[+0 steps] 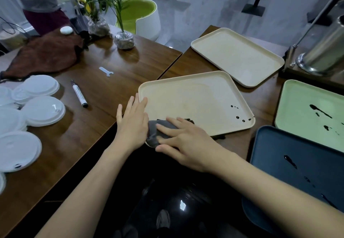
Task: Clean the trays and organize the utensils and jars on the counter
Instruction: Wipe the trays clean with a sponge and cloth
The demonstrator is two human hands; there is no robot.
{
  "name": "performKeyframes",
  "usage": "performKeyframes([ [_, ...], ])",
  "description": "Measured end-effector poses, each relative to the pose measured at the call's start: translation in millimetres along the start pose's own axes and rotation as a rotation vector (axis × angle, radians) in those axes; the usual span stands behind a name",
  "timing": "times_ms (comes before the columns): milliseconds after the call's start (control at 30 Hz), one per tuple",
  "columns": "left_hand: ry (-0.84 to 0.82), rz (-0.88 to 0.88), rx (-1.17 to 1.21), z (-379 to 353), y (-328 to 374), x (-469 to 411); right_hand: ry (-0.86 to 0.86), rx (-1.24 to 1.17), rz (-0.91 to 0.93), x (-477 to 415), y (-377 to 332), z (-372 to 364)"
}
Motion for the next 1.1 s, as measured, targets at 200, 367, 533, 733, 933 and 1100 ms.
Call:
performKeyframes([
  [200, 0.015, 0.013, 0.031, 1, -2, -1, -0.002, -0.031, -0.231, 52, 76, 33],
  [367, -0.009, 0.004, 0.014, 2, 1, -1, 0.041, 0.076, -0.393, 39, 131, 53],
  [533, -0.021, 0.003, 0.014, 1, 0, -1, 0.155, 0.151, -0.442, -50, 140, 58],
  [733, -0.015, -0.012, -0.011, -2, -1, -3, 0.116, 0.136, -0.241, -114, 65, 19],
  [933, 0.029, -0.011, -0.024, 1, -1, 1, 0.186, 0.142, -0.295, -68, 134, 50],
  [1100, 0.051, 0.002, 0.0, 1, 0, 1, 0.256, 0.239, -0.564, -18, 199, 89],
])
Point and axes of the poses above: each hand's wrist, its own x-axis away from the middle knuckle, its own z-axis out of the back of the hand, y = z × x, the point moved 10 cm from there along -x, towards the middle knuckle, and after that the axes turned 6 degrees about -x, right-handed, at the moved point
